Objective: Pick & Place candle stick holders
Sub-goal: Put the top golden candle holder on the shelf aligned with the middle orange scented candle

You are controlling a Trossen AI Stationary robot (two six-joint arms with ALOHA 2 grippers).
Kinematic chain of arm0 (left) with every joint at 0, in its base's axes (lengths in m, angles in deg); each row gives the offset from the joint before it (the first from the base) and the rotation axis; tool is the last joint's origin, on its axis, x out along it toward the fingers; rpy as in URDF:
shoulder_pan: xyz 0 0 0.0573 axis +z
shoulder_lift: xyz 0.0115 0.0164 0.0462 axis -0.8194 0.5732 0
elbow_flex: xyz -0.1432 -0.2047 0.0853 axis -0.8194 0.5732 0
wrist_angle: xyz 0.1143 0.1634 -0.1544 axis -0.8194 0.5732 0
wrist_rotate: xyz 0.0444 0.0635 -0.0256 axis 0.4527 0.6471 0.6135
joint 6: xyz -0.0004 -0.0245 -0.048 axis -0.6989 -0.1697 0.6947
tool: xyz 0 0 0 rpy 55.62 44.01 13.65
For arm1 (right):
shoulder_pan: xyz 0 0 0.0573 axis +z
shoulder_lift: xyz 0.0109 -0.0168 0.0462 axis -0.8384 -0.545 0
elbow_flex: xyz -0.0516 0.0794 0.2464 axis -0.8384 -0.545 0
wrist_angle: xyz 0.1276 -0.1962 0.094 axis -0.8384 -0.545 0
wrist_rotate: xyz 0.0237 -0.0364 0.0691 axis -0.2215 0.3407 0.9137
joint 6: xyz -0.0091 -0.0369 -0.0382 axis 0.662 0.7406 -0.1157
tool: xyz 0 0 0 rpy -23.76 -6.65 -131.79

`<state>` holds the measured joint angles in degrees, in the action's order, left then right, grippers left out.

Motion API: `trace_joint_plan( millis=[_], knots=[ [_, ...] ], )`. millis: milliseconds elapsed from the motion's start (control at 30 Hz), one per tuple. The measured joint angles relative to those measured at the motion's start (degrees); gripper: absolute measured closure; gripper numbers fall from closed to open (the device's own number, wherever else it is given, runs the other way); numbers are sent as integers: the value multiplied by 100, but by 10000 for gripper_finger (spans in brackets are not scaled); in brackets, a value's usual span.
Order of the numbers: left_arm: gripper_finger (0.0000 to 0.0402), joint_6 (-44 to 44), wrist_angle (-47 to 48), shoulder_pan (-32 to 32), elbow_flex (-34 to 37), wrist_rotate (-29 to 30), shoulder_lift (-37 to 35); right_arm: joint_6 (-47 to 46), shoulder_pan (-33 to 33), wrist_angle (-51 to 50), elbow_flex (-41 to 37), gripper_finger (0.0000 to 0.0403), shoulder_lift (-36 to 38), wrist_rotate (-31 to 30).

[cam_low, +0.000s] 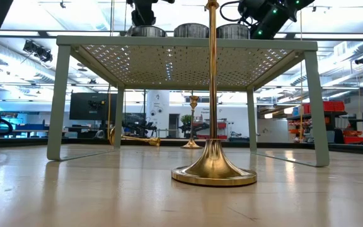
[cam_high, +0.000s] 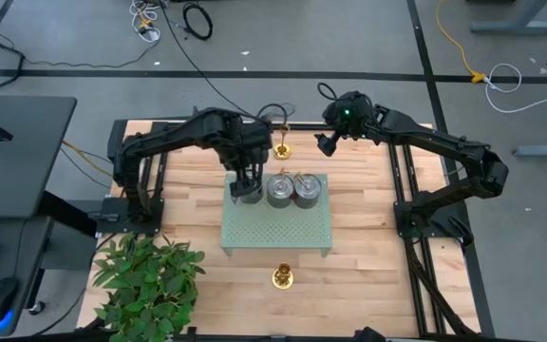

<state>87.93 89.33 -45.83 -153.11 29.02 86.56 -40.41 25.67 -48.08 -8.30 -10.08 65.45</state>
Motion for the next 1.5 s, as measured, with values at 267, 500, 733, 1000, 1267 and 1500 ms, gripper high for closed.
trace_joint_plan(
  millis=[267,500,733,1000,1267,1500],
  knots=[
    [3,-37,5,141,-279,1441,-241,-60,2,-142,0,3,-2,0],
    [3,-295,-7,607,-242,1847,-652,-129,2,-150,0,3,-2,-4],
    [3,-624,-34,1433,384,1611,-852,-149,0,-210,0,3,-2,-3],
    [3,-1549,-581,2020,1434,1602,-838,-295,0,-212,0,3,-2,-2],
    [3,-1808,-1585,2411,2638,1927,-843,-299,0,-210,0,3,-2,-2],
    [3,-2136,-2774,2479,3626,2223,-841,-299,1,-111,0,3,-2,-4]
  ],
)
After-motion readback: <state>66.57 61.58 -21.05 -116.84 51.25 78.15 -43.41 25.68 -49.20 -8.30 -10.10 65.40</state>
